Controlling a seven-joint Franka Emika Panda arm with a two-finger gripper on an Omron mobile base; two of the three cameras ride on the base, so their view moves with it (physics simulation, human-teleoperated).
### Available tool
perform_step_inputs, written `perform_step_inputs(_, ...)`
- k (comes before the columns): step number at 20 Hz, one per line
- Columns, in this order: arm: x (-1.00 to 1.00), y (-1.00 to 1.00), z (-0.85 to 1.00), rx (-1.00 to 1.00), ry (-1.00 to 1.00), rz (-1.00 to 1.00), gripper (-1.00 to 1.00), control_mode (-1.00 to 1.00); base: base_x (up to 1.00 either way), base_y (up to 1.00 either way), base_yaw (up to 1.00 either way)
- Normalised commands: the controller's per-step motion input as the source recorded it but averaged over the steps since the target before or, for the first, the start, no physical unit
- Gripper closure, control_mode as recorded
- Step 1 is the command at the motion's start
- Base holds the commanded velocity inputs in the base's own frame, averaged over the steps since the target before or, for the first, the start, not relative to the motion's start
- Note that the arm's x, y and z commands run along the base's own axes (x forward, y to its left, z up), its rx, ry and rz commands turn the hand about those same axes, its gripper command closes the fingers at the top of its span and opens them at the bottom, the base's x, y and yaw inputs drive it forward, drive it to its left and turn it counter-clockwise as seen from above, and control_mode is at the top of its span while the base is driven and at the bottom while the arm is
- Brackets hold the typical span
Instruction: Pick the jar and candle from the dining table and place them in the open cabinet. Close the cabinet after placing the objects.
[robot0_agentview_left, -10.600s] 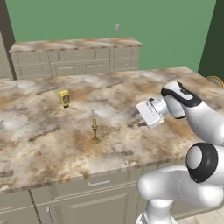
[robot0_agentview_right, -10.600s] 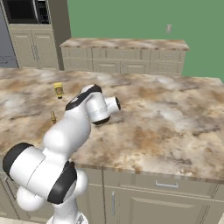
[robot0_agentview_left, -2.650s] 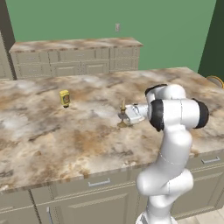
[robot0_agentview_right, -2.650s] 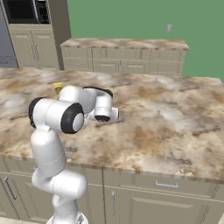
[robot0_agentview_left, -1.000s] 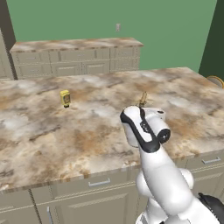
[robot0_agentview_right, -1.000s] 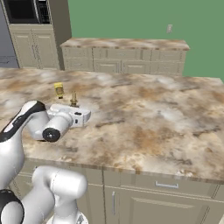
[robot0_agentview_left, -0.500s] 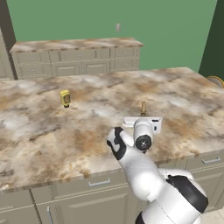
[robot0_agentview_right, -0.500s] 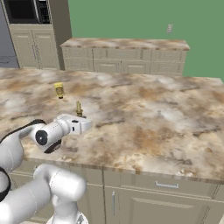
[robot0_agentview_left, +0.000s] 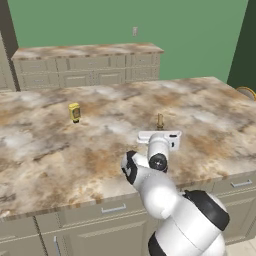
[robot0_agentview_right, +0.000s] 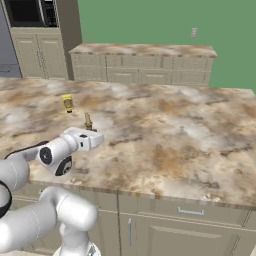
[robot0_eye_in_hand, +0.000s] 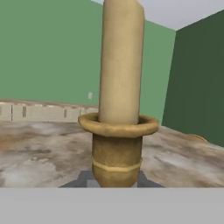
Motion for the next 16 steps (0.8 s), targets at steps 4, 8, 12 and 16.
perform_step_inputs(4,-0.10,0.00,0.55,0.00,0.22,0.06,1.00,-1.00,0.00,0.00,0.00)
perform_step_inputs(8,-0.16,0.05,0.42,-0.01,0.34,0.06,1.00,-1.00,0.00,0.00,0.00)
perform_step_inputs(12,-0.11,0.32,0.47,-0.08,0.32,0.00,1.00,-1.00,0.00,0.00,0.00)
perform_step_inputs(16,-0.12,0.07,0.53,0.00,0.15,0.00,1.00,-1.00,0.00,0.00,0.00)
